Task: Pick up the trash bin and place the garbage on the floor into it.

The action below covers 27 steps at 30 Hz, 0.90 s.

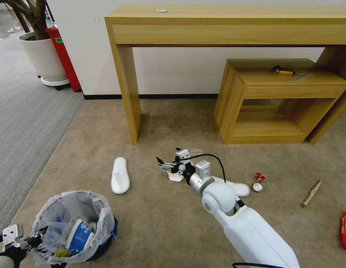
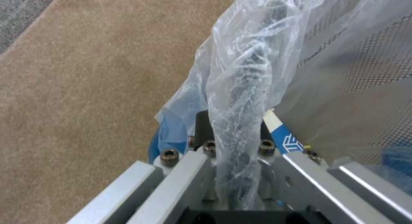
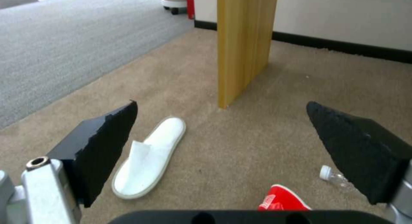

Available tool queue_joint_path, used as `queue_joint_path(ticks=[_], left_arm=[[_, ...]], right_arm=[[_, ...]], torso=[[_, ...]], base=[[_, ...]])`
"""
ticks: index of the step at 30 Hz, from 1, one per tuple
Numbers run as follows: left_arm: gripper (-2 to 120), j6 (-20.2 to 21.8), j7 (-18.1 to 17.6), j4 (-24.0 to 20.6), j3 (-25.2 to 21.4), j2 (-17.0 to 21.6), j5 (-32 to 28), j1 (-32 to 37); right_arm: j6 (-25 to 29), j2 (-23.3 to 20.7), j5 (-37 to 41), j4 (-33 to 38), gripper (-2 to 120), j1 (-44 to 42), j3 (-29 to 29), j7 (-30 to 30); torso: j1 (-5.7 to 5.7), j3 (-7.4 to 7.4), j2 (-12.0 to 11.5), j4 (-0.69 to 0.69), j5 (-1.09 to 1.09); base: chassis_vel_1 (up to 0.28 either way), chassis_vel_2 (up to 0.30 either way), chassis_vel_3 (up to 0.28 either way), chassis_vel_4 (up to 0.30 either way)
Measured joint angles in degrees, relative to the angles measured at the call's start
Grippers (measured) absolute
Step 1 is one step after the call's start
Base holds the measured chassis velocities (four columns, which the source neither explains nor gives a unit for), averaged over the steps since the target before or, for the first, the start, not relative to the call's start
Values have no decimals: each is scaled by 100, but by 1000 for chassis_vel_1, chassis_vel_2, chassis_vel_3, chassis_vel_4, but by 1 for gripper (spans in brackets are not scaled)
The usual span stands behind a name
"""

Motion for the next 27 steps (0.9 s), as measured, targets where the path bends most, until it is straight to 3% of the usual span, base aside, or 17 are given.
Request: queue_joint_path(ticks=[27], left_arm=[[0,1,3,-132,87,-92,50,12]], right_arm=[[-211,58,-9,-68,100,26,-80,78]], torso=[[0,0,0,0,-1]], base=[[51,130,-50,-126]])
